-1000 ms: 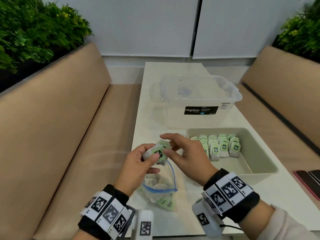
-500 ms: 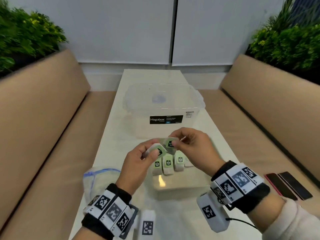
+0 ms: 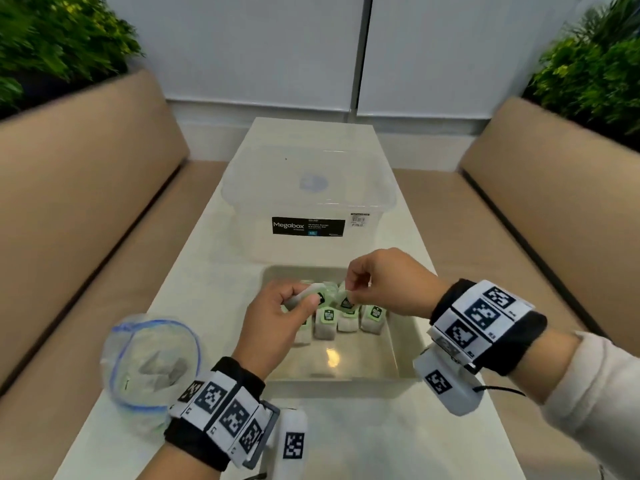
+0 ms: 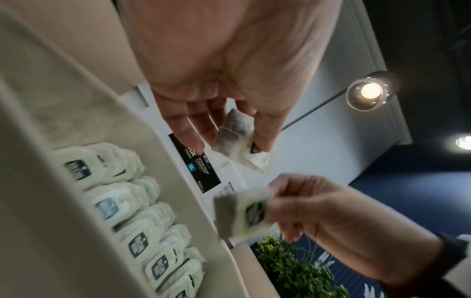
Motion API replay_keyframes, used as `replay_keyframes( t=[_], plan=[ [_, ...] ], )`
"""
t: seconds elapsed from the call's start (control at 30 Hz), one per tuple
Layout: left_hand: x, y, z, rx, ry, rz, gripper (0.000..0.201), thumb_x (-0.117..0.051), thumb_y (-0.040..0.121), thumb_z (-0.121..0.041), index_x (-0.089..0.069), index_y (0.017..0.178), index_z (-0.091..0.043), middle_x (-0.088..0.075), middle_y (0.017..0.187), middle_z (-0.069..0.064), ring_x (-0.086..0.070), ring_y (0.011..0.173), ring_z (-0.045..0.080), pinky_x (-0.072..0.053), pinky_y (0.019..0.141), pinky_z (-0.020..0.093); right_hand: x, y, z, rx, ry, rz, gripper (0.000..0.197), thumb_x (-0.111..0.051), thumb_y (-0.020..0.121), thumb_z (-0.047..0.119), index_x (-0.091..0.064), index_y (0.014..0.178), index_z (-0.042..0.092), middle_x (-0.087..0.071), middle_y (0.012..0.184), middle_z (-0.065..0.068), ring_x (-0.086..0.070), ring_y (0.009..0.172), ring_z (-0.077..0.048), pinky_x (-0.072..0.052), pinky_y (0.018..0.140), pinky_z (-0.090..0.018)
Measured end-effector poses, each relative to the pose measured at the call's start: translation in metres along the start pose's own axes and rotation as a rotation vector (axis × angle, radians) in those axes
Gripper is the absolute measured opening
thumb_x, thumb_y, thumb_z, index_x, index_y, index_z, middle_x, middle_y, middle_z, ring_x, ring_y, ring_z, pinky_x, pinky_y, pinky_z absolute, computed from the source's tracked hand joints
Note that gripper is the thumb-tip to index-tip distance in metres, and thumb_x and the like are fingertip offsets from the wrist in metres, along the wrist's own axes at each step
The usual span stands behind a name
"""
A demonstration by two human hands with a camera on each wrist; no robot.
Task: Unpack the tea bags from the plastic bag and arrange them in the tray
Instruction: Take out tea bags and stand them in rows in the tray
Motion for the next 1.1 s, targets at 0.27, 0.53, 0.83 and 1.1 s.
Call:
replay_keyframes(
  t=[0.27,0.53,0.83,1.1],
  plan=[
    [-0.006,0.000,0.018,0.110,-0.193,-0.116,0.010,-0.066,0.084,-0.019,-0.071,0.092,-0.015,-0.070,0.084,0.000,-0.064,0.072,0.009,-0.046,0.061,0.010,-0.051,0.037,-0.028,-0.053,-0.358,0.333,0.008,-0.071,0.079,0.022,-0.071,0.087,0.021,-0.063,0.077,0.007,-0.057,0.073,-0.012,-0.042,0.058,-0.021],
    [-0.023,0.000,0.027,0.100,-0.185,-0.069,0.010,-0.063,0.086,-0.016,-0.069,0.085,-0.008,-0.066,0.074,-0.001,-0.058,0.067,0.002,-0.043,0.064,0.009,-0.088,0.063,-0.043,-0.075,-0.424,0.520,0.016,-0.074,0.077,0.019,-0.073,0.093,0.017,-0.067,0.083,0.002,-0.057,0.076,-0.014,-0.046,0.060,-0.021],
    [-0.022,-0.003,0.038,0.116,-0.208,-0.091,0.009,-0.065,0.085,-0.020,-0.071,0.088,-0.015,-0.072,0.085,0.007,-0.065,0.079,0.012,-0.048,0.070,0.012,-0.095,0.085,-0.058,-0.166,-0.511,0.483,0.021,-0.071,0.079,0.020,-0.071,0.098,0.012,-0.070,0.094,-0.004,-0.061,0.081,-0.020,-0.052,0.076,-0.031],
    [-0.018,-0.003,0.044,0.138,-0.206,-0.129,0.009,-0.062,0.087,-0.020,-0.070,0.086,-0.018,-0.071,0.084,0.010,-0.065,0.083,0.029,-0.050,0.073,0.027,-0.099,0.083,-0.058,-0.182,-0.516,0.529,0.032,-0.076,0.076,0.032,-0.069,0.101,0.013,-0.068,0.092,-0.001,-0.064,0.088,-0.021,-0.052,0.079,-0.031]
  ],
)
Point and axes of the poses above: each hand's wrist, its own y-axis towards the middle knuckle, its own x-axis out of the back of the hand, z = x × y, the point moved 9 cm from there along y, towards the middle knuckle
